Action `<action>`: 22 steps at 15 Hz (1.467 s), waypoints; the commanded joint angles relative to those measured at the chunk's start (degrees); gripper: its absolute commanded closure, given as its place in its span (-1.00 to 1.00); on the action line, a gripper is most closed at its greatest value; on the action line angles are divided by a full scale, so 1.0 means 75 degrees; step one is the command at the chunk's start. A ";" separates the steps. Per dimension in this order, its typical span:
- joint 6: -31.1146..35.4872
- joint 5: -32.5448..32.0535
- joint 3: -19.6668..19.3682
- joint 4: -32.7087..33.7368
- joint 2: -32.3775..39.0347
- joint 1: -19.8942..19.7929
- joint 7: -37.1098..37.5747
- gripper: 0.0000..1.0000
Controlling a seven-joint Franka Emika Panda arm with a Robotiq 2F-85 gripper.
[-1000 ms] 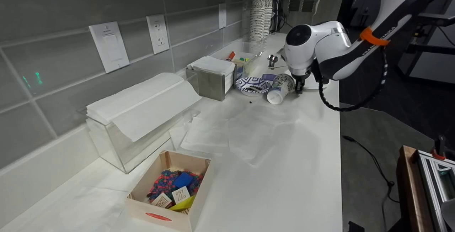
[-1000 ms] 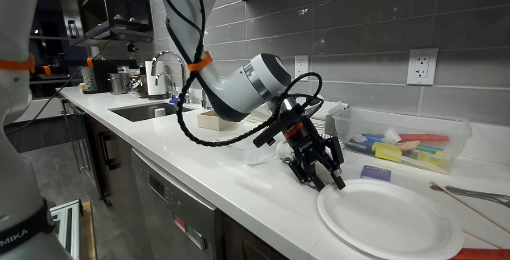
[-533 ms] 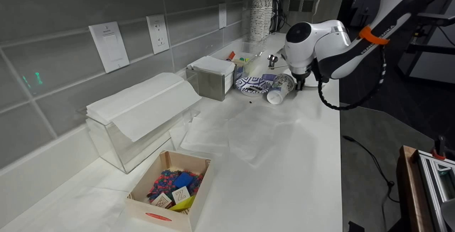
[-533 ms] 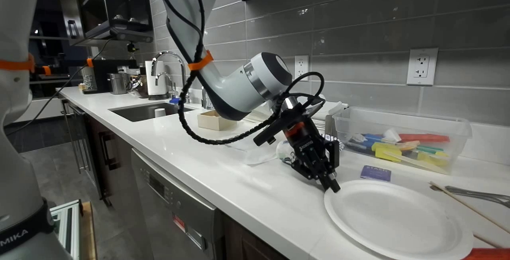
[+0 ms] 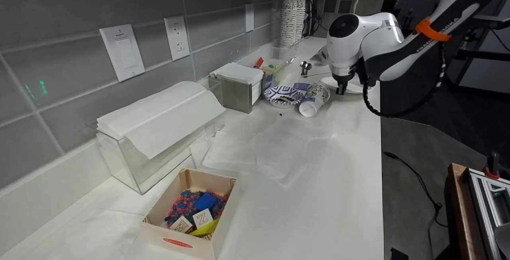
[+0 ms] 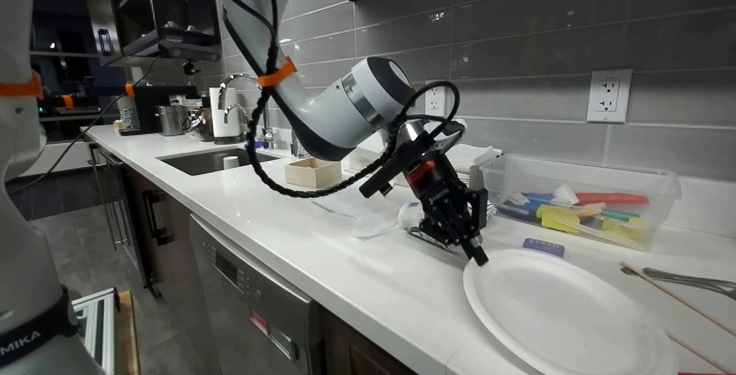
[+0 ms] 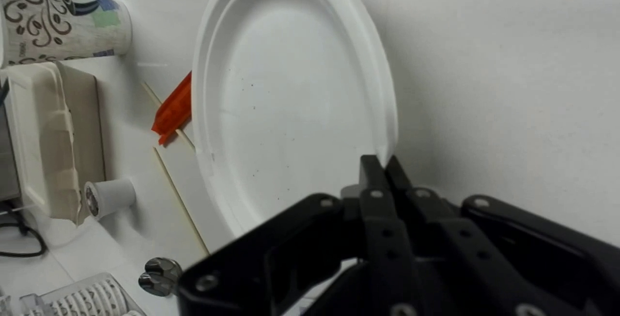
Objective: Pick up the plate and place it on the tote
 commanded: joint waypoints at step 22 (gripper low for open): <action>-0.0710 -0.3778 0.0476 -0.1997 -0.2976 0.0565 0.2632 0.98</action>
